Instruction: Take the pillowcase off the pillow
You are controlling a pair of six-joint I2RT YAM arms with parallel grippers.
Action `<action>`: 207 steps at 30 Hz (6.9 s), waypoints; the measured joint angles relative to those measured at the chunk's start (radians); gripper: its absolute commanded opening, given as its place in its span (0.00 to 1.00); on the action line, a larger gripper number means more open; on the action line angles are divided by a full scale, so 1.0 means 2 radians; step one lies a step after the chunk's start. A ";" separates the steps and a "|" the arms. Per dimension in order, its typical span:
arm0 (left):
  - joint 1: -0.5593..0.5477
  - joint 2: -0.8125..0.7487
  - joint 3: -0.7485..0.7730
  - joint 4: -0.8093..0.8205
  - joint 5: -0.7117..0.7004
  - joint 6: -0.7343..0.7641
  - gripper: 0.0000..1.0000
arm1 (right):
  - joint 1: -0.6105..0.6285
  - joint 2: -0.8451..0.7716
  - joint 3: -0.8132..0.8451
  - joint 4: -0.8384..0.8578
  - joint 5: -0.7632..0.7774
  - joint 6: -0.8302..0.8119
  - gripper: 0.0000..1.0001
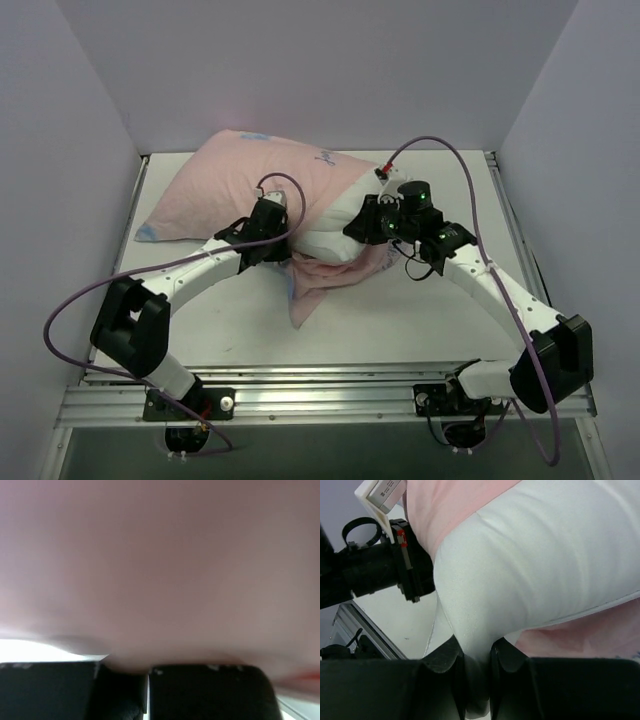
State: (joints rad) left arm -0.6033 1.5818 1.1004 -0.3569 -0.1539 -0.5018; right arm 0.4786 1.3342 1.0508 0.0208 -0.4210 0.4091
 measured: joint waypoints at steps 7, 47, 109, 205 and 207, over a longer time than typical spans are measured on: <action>0.075 0.000 -0.033 0.013 -0.007 -0.088 0.02 | -0.034 -0.078 0.004 -0.088 -0.024 -0.009 0.00; -0.047 0.290 0.496 -0.054 0.095 0.195 0.86 | -0.058 -0.134 -0.198 -0.046 -0.021 -0.025 0.00; 0.120 0.342 0.584 -0.174 -0.029 0.131 0.08 | -0.049 -0.229 -0.151 -0.148 0.058 0.030 0.36; 0.119 -0.061 -0.063 -0.001 0.181 0.058 0.44 | 0.099 0.192 0.245 -0.171 0.151 -0.151 0.00; 0.118 -0.044 -0.063 0.008 0.174 0.057 0.26 | 0.099 0.191 0.249 -0.174 0.143 -0.151 0.00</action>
State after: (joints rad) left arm -0.3679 1.4929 0.9745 -0.3412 0.1932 -0.3874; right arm 0.6758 1.7164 1.5482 -0.3271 -0.1356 0.1074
